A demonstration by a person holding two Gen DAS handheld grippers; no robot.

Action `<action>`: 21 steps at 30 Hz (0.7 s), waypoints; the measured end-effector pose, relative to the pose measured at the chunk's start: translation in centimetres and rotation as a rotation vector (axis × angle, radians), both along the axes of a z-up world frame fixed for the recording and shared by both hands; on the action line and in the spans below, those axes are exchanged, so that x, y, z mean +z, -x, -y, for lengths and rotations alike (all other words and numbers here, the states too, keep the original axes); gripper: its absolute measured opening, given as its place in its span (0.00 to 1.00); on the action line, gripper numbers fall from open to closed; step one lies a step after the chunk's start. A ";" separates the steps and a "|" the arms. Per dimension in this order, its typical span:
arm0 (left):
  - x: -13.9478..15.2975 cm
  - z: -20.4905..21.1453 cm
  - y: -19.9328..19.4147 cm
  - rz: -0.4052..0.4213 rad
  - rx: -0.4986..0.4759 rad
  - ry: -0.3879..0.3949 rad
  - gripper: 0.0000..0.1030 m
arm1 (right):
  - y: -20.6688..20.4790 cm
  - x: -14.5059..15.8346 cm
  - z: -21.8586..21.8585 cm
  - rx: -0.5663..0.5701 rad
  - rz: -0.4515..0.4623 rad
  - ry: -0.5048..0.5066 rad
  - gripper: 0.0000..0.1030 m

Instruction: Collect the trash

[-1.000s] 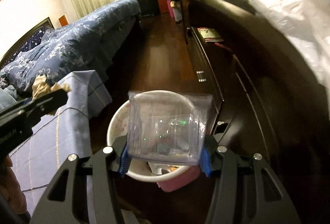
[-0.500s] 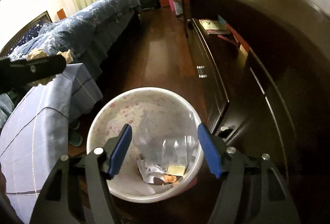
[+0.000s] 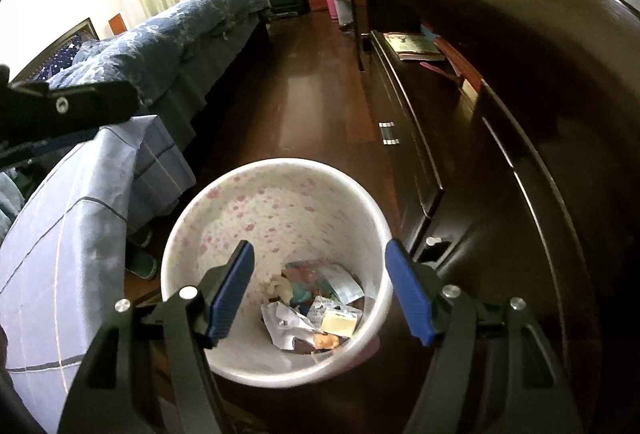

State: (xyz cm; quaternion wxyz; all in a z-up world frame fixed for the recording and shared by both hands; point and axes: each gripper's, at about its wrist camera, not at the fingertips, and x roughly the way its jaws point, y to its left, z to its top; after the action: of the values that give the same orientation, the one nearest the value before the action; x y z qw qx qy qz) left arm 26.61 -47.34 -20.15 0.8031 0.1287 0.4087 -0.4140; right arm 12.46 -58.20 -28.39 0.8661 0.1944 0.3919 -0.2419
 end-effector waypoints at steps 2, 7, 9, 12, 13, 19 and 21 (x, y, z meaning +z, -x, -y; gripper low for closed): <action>0.3 -0.4 0.2 0.008 0.007 -0.001 0.75 | 0.4 0.1 -0.2 -0.007 -0.005 -0.003 0.68; 2.2 -2.6 1.0 0.074 0.050 0.020 0.94 | 2.0 0.9 -1.3 -0.032 -0.019 0.001 0.74; 3.1 -4.1 1.3 0.095 0.075 0.024 0.95 | 3.0 1.6 -2.0 -0.047 -0.016 -0.004 0.79; 4.4 -7.0 2.0 0.127 0.134 0.013 0.96 | 4.2 2.8 -3.4 -0.056 -0.001 -0.023 0.87; 4.6 -7.7 2.2 0.132 0.147 0.013 0.96 | 4.5 3.2 -3.9 -0.057 0.002 -0.029 0.90; 6.7 -16.0 3.8 0.132 0.314 0.023 0.96 | 5.4 6.8 -9.3 0.033 0.045 -0.072 0.95; 7.4 -19.4 4.5 0.124 0.387 0.041 0.96 | 5.4 8.2 -12.4 0.099 0.056 -0.073 0.96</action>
State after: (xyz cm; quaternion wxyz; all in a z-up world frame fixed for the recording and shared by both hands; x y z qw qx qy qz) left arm 22.15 -27.89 -12.72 0.8937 0.0566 0.3671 -0.2518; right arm 7.02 -45.82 -20.22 0.8798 0.2131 0.3855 -0.1788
